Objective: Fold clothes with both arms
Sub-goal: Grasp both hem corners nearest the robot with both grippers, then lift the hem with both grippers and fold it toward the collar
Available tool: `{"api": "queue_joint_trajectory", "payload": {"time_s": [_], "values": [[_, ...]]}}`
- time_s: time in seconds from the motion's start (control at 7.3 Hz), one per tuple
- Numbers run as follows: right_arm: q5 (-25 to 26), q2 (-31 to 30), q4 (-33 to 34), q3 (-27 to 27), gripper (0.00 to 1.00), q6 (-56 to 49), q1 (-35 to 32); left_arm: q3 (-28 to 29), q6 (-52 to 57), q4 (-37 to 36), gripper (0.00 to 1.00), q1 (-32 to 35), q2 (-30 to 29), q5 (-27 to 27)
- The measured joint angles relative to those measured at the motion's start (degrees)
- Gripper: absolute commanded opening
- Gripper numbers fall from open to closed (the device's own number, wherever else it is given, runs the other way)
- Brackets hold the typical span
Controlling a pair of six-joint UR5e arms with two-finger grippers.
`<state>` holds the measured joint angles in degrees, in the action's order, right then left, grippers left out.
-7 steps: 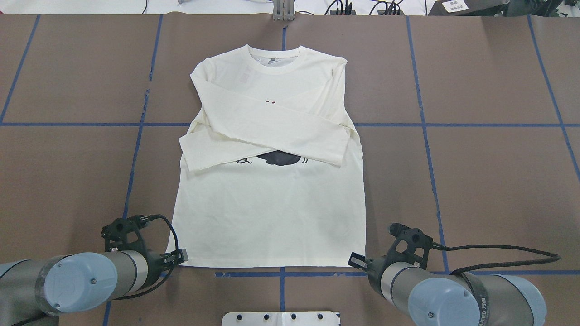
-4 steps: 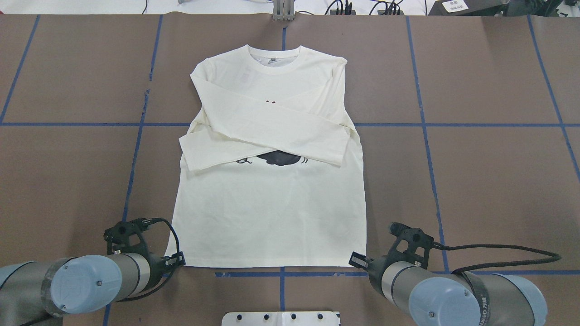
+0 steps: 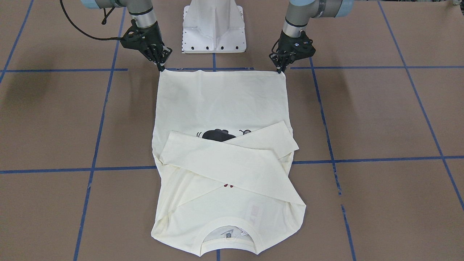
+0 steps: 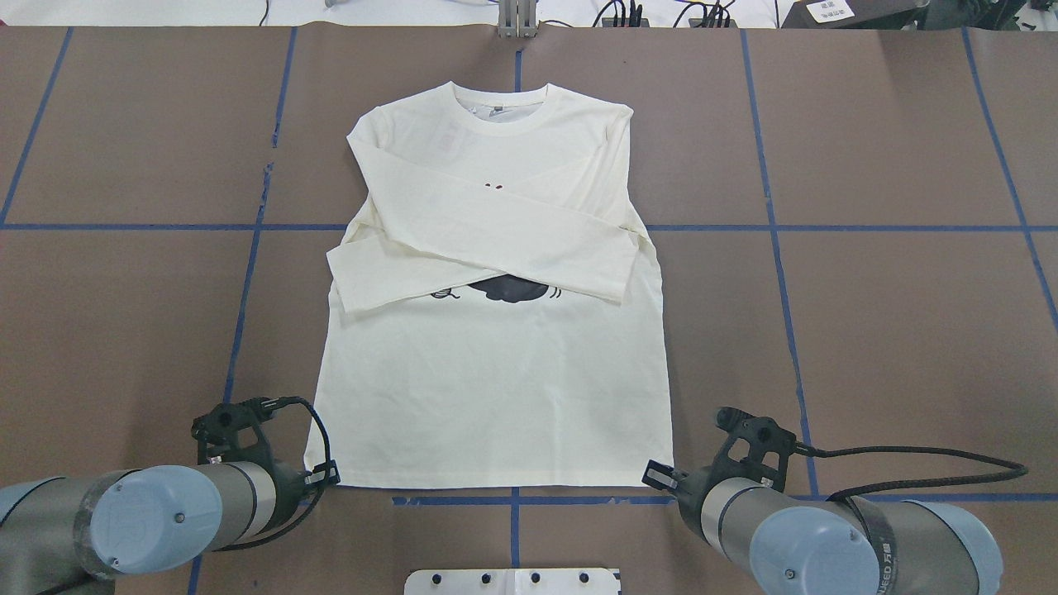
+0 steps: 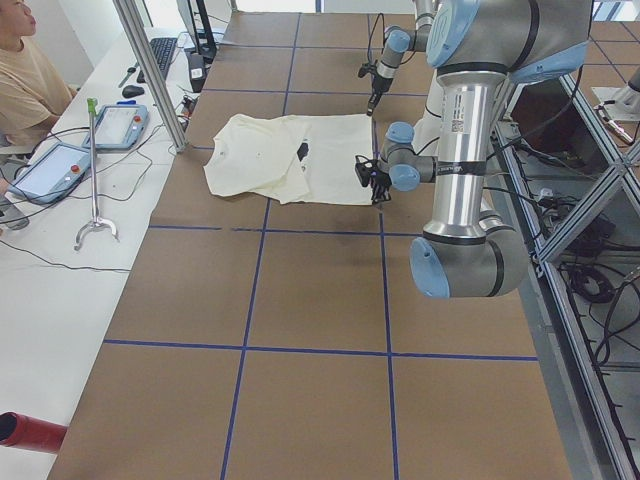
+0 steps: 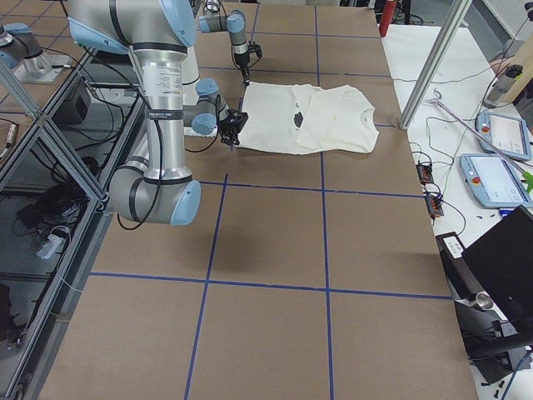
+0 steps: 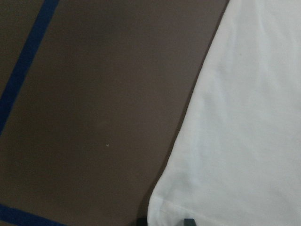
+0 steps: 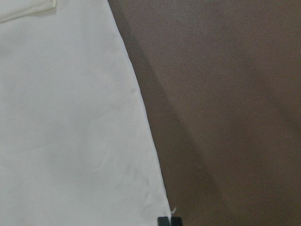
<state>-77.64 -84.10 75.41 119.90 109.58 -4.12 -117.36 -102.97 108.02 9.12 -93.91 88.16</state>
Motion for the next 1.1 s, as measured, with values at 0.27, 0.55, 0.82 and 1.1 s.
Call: {"api": "queue_joint_trajectory", "payload": {"time_s": [0.27, 0.55, 0.82, 1.1], "values": [[0.08, -0.09, -0.02, 0.05, 0.00, -0.04, 0.01, -1.02, -0.05, -0.13, 0.00, 0.02, 0.05, -0.10], [0.10, -0.84, -0.08, 1.83, 0.00, -0.01, 0.05, -3.63, -1.30, -2.06, 0.00, -0.75, 0.19, -0.73], [0.05, -5.97, -0.14, 6.82, 0.00, 0.00, 1.69, -7.26, -6.31, -3.93, 0.00, -5.12, 0.33, -2.61], [0.04, -10.32, -0.23, 12.56, 0.00, -0.05, 2.88, -14.99, -10.00, -11.03, 0.00, -8.27, 0.01, -3.23]]}}
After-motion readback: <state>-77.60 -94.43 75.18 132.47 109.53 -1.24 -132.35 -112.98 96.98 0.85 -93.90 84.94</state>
